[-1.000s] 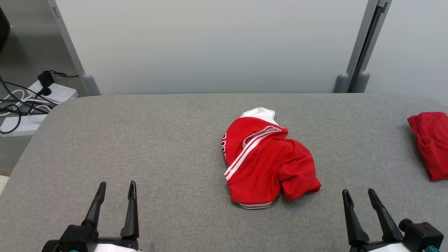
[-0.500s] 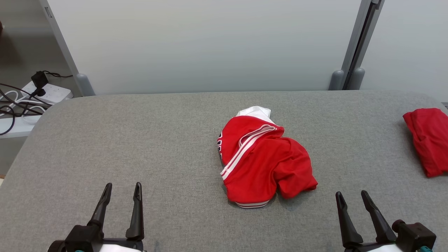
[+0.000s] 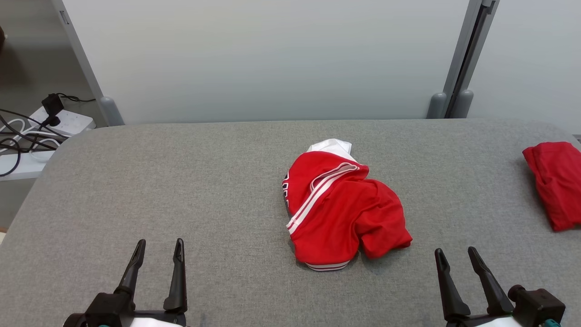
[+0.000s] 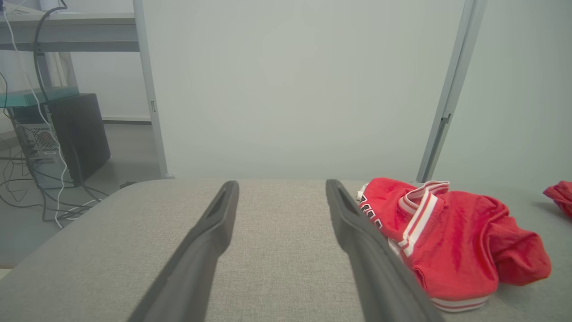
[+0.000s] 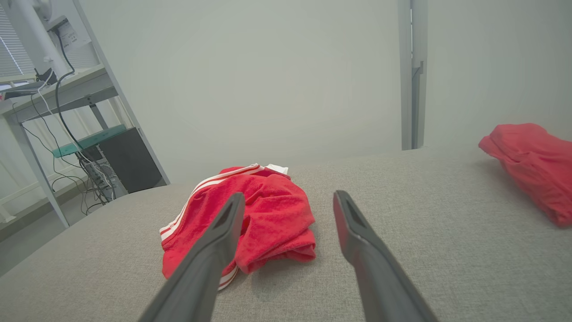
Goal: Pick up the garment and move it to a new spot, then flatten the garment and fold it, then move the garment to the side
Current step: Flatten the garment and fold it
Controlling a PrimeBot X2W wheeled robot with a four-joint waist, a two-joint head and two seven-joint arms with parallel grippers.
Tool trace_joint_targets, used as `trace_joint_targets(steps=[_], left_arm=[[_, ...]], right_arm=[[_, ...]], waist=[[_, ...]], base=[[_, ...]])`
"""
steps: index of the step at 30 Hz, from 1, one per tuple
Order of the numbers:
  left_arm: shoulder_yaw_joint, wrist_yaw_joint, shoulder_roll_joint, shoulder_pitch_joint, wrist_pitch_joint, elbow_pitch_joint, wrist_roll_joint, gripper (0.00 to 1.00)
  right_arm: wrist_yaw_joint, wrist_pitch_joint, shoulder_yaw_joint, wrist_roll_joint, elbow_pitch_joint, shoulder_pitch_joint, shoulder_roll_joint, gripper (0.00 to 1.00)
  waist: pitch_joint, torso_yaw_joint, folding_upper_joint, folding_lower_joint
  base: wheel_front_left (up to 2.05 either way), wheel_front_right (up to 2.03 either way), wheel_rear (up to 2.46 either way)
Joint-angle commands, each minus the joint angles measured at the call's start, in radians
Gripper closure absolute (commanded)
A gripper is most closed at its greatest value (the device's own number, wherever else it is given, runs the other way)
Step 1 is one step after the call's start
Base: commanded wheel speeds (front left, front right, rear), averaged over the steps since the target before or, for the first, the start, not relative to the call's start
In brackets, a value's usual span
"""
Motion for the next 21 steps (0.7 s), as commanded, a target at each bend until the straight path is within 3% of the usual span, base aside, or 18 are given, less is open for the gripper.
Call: trace_joint_targets(steps=[1, 4, 8, 21], left_arm=[[0.028, 0.004, 0.003, -0.037, -0.006, -0.021, -0.009, 0.00], [0.026, 0.002, 0.003, -0.037, -0.006, -0.017, -0.029, 0.00], [-0.010, -0.022, 0.003, -0.061, -0.006, 0.026, -0.139, 0.00], [-0.199, -0.050, 0.003, -0.219, -0.006, 0.210, -0.174, 0.00]], right_arm=[[0.000, -0.006, 0.026, -0.001, -0.026, -0.040, -0.009, 0.00], [0.000, -0.006, 0.027, 0.000, -0.026, -0.040, -0.009, 0.00], [0.000, -0.006, 0.029, 0.001, -0.027, -0.040, -0.011, 0.00], [0.000, -0.006, 0.069, 0.002, -0.033, -0.068, -0.034, 0.00]], waist=[[-0.001, 0.001, -0.0001, 0.0000], [0.000, 0.002, -0.0001, 0.0000], [0.006, 0.006, -0.0001, 0.0000], [0.075, -0.056, -0.0001, 0.0000]], base=[[0.00, 0.00, 0.00], [0.00, 0.00, 0.00], [0.00, 0.00, 0.00], [0.00, 0.00, 0.00]])
